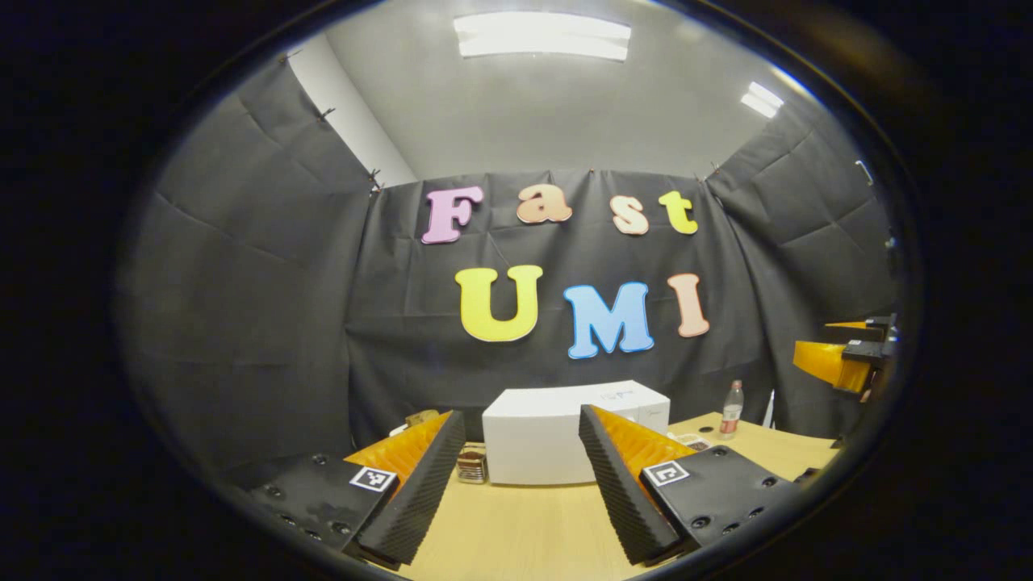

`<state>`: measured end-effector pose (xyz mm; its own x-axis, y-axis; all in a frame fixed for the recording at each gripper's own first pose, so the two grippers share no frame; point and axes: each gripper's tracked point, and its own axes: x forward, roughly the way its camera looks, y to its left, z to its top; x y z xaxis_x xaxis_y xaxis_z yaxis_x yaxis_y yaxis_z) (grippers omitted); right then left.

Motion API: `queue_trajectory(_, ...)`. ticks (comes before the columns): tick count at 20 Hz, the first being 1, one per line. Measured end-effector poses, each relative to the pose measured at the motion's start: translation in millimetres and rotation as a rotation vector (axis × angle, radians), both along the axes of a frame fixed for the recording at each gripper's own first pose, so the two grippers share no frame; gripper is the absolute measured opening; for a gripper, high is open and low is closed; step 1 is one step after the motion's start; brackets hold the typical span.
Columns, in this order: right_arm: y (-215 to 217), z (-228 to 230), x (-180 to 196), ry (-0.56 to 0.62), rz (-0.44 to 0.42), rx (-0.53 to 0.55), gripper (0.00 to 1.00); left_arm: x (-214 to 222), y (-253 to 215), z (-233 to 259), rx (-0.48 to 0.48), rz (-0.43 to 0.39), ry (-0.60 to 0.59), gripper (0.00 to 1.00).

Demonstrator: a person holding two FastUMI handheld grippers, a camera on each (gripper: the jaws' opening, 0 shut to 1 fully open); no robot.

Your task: Open the microwave oven with the left hand, put the food in, and close the microwave oven.

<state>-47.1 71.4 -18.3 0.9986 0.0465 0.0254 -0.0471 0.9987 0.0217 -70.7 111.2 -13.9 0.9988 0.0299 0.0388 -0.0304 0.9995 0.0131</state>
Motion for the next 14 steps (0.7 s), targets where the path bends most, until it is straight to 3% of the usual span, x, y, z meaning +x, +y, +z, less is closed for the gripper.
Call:
queue_trajectory(2, 1.2, 1.4, 0.7, -0.005, 0.005, -0.002, 0.96, -2.0, -1.0, 2.3, 0.001, -0.001, -0.004, 0.98)
queue_trajectory(12, -5.5, 0.9, 3.4, -0.002, -0.006, 0.023, 0.96, -6.8, -9.2, 7.3, 0.013, -0.007, -0.01, 0.93)
queue_trajectory(14, -5.7, 3.5, 4.8, -0.009, -0.009, 0.023, 0.96, -6.4, -10.0, 10.4, 0.016, -0.009, -0.02, 0.96)
